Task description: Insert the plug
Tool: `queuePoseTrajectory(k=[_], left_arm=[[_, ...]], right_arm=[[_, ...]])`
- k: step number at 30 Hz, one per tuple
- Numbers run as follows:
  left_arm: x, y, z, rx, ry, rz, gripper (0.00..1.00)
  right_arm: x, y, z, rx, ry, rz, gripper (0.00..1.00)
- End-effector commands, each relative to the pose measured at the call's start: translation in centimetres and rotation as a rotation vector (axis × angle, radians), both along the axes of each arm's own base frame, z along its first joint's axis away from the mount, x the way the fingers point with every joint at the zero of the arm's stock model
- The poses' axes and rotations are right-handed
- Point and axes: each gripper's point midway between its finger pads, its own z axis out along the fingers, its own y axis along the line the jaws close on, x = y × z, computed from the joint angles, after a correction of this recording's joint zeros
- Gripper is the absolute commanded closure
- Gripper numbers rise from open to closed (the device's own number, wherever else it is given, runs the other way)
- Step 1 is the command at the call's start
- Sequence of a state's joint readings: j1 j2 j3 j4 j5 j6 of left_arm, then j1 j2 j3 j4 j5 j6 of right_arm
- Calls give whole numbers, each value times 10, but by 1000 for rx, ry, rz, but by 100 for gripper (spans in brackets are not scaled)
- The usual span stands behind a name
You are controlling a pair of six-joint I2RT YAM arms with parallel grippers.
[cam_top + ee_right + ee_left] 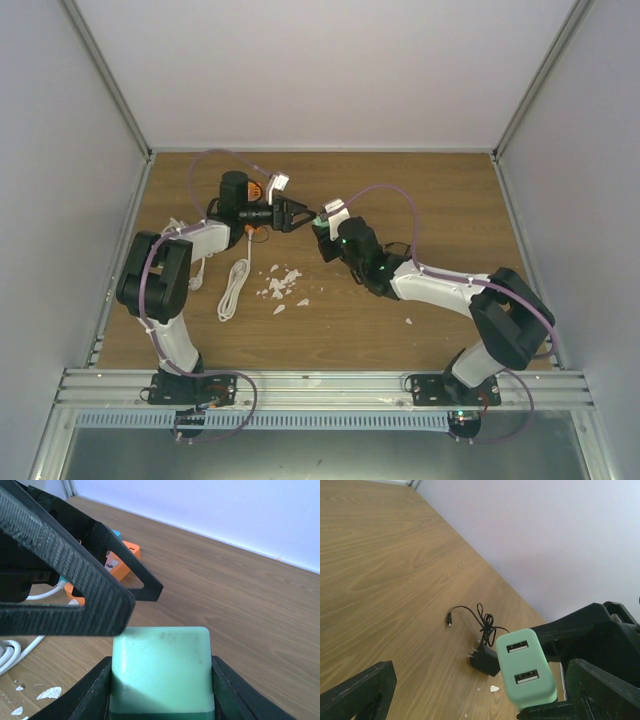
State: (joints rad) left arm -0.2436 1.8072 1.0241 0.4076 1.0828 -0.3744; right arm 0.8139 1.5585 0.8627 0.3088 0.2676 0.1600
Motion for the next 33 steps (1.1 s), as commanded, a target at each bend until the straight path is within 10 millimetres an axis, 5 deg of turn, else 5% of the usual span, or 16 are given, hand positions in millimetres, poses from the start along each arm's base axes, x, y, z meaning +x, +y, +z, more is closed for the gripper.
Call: queuePoseTrajectory(k=[1,7,19,30,33], left_arm=[[-5,-13,9,22,-72,-52,5],[-12,-26,10,33,-101,-97,11],[-22,-35,9,38,-127,-172,39],[-32,-40,10,28,-150,-234,73],[-34,-40,11,22,-152,-245,94]], right_arm=[[0,-1,13,21,-44,-12,100],[-1,1,12,20,-41,-5,100],[1,-2,15,19,-48,-19,100],[3,-5,12,8,-47,-43,100],[3,-6,13,8,-49,-48,100]])
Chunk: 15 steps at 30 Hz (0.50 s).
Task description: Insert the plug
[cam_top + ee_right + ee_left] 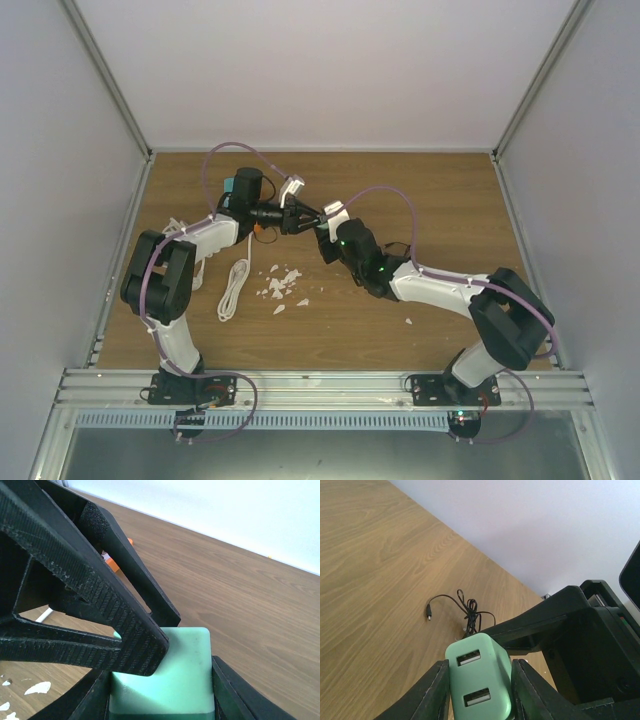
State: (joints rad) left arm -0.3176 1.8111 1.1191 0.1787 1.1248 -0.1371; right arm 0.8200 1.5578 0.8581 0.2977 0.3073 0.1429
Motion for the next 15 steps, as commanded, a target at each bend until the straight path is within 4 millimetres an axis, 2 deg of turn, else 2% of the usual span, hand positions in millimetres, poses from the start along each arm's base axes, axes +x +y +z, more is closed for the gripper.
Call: queuePoseTrajectory(k=[1,5,7,8,10,11,15], left_arm=[[-11,-10,7,-33,-55,-90,99],[-9,-10,7,-38,-52,-88,100],[-9,-11,9,-40,-55,-85,100],[-9,-10,9,-41,-54,-83,100],[-8,-9,10,-41,-57,-71,100],[-7,-8,11,-42,-62,-62,100],[0,2,16,-33,-98,33,100]], right_arm=[[3,-1,16,42,-41,-26,99],[3,-1,16,44,-42,-23,99],[3,1,15,40,-39,-16,90],[4,1,15,40,-37,-18,73],[4,0,14,42,-34,-26,22],[4,-1,13,43,-32,-33,3],[7,-4,13,38,-29,-57,0]])
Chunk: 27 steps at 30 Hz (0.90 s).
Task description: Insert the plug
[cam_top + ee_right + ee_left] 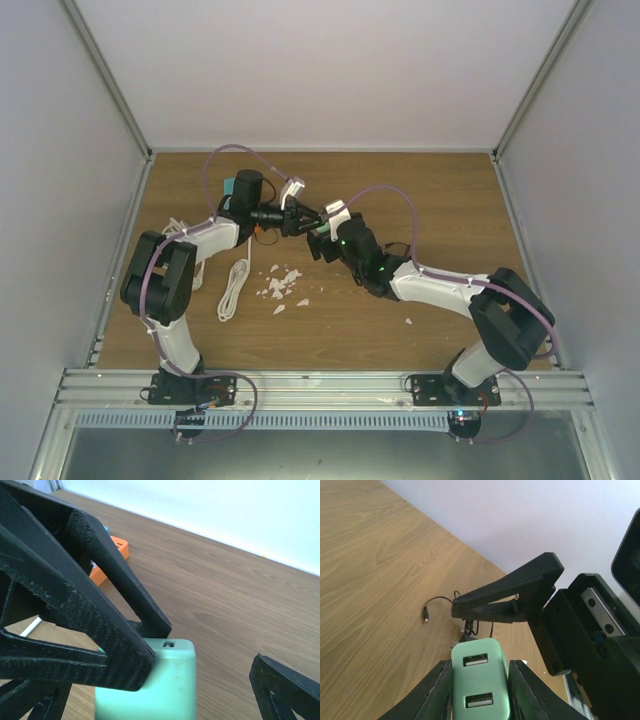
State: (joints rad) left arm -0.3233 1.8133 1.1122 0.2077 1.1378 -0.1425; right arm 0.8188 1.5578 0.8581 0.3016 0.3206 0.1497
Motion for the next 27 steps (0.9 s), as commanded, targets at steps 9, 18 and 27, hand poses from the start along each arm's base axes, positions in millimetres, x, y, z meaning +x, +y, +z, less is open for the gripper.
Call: queuePoseTrajectory(k=[9,18,27], left_arm=[[59,105,16,58,-118,655,100],[63,207,23,198,-203,1200,100],[90,250,-18,426,-117,1424,100]], right_arm=[[5,-4,13,45,-24,-52,0],[5,-1,9,42,-12,-46,0],[10,4,-2,17,10,-45,0]])
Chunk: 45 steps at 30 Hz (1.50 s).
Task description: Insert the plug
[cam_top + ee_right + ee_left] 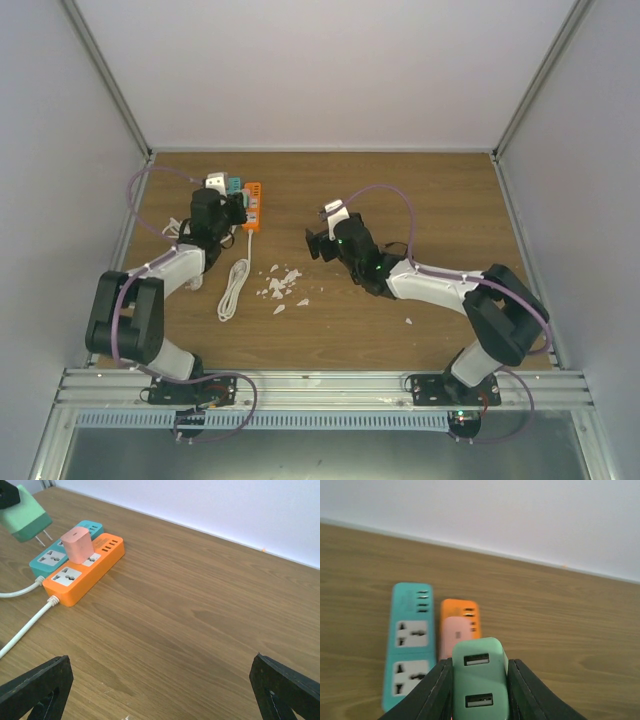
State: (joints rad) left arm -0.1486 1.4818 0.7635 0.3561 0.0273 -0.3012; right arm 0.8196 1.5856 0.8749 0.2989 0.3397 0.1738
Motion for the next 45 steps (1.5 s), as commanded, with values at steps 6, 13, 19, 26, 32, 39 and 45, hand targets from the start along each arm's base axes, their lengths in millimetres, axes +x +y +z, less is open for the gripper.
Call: queuePoseTrajectory(k=[6,13,19,26,32,39,45], left_arm=[[7,44,-2,104,-8,240,100],[23,41,-20,134,39,230,100],[28,39,-26,138,55,220,100],[27,40,-23,129,36,230,100],[39,45,-16,111,53,270,100],[57,51,-23,-87,68,242,100],[79,51,-42,-28,125,210,100]], right_arm=[[6,6,0,6,7,-13,0],[6,9,-3,1,18,-3,0],[7,13,-8,-9,32,5,0],[8,17,-9,-6,38,9,0],[11,13,-19,-21,25,-16,0],[15,18,-46,-49,71,-29,0],[16,25,-55,-50,84,-13,0]])
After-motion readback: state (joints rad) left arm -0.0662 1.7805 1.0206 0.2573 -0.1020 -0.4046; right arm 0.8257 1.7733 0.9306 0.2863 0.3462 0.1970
